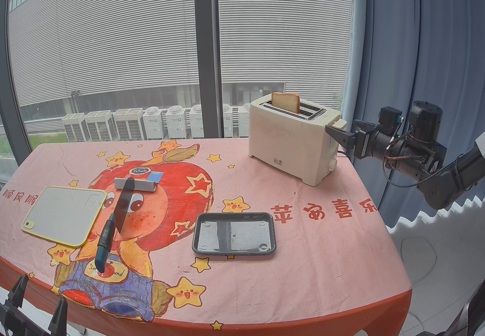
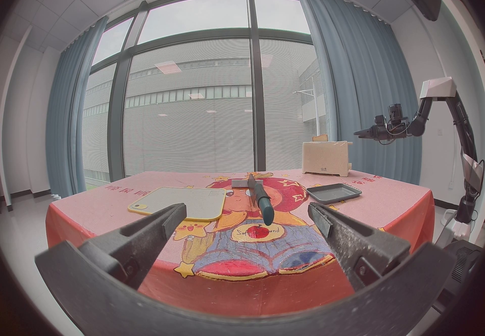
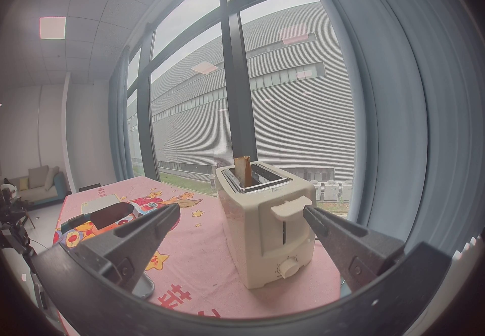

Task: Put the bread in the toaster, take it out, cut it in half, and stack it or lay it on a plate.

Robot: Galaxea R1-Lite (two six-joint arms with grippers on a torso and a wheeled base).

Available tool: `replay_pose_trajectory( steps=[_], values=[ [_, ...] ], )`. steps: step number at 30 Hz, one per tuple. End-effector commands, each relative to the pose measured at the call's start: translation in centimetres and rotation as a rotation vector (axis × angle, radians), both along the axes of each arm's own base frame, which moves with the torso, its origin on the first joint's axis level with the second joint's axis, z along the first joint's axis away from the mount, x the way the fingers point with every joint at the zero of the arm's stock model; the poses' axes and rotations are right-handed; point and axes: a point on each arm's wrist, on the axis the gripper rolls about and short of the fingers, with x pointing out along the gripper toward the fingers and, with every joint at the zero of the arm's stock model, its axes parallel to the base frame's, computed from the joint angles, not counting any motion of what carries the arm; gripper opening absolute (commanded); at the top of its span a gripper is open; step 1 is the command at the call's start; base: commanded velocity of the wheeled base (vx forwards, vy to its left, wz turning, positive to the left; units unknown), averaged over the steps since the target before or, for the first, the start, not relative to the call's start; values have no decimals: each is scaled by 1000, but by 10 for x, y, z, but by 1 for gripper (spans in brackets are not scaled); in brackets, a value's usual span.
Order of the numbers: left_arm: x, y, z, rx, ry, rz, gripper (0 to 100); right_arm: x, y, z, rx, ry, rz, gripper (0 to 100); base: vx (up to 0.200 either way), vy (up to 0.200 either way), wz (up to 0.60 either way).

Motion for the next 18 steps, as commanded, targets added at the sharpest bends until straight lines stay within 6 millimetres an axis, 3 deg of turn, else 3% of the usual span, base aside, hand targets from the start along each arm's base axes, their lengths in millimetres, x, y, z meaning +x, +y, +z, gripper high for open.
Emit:
replay_pose_trajectory(
  steps=[1,9,18],
  values=[
    [1,0,-4,0,10,0,100,5,3,26,6,-50,7,100,0,0,0],
    [1,0,-4,0,10,0,100,19,8,45,4,-39,13,100,0,0,0],
    [1,0,-4,0,10,0,100,37,19,43,-4,-8,25,100,0,0,0]
  ],
)
